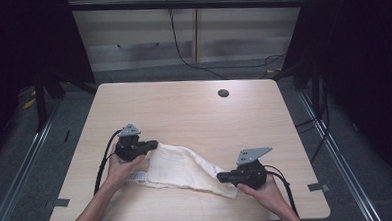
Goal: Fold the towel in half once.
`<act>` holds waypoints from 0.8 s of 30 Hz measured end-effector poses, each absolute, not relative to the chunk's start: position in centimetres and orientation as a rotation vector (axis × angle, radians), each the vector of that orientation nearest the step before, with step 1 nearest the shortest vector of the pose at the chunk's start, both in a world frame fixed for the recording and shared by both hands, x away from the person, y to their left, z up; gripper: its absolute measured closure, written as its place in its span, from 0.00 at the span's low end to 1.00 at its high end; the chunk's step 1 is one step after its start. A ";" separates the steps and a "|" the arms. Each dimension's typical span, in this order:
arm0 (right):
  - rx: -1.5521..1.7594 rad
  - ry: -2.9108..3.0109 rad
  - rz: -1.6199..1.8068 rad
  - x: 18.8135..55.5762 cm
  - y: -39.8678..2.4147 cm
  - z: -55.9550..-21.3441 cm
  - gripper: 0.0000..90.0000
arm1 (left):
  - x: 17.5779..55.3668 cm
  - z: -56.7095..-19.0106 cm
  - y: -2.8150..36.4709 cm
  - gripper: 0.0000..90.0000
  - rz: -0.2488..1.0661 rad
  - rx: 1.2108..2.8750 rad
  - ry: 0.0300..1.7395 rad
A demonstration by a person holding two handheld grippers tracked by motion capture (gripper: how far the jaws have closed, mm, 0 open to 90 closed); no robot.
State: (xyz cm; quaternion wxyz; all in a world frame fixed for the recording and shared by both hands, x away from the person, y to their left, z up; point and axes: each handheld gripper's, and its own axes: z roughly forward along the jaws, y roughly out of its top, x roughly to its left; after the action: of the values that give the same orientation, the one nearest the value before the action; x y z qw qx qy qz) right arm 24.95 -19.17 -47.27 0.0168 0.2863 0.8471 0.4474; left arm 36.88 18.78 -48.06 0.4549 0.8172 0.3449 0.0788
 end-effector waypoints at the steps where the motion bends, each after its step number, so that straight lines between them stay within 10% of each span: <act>1: 0.885 2.656 1.383 24.7 -19.0 -47.6 0.97 | 36.9 -48.1 18.8 0.96 0.195 2.015 0.855; 24: 0.977 2.693 1.123 27.1 -18.5 -49.5 0.97 | 36.7 -46.9 18.5 0.95 0.213 1.954 0.819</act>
State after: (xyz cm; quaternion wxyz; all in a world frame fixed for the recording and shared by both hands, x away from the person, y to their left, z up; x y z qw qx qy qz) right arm 27.11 -18.46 -49.50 0.0323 0.3172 0.8748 0.3648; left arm 36.73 18.53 -46.90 0.4846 0.8027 0.3364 0.0875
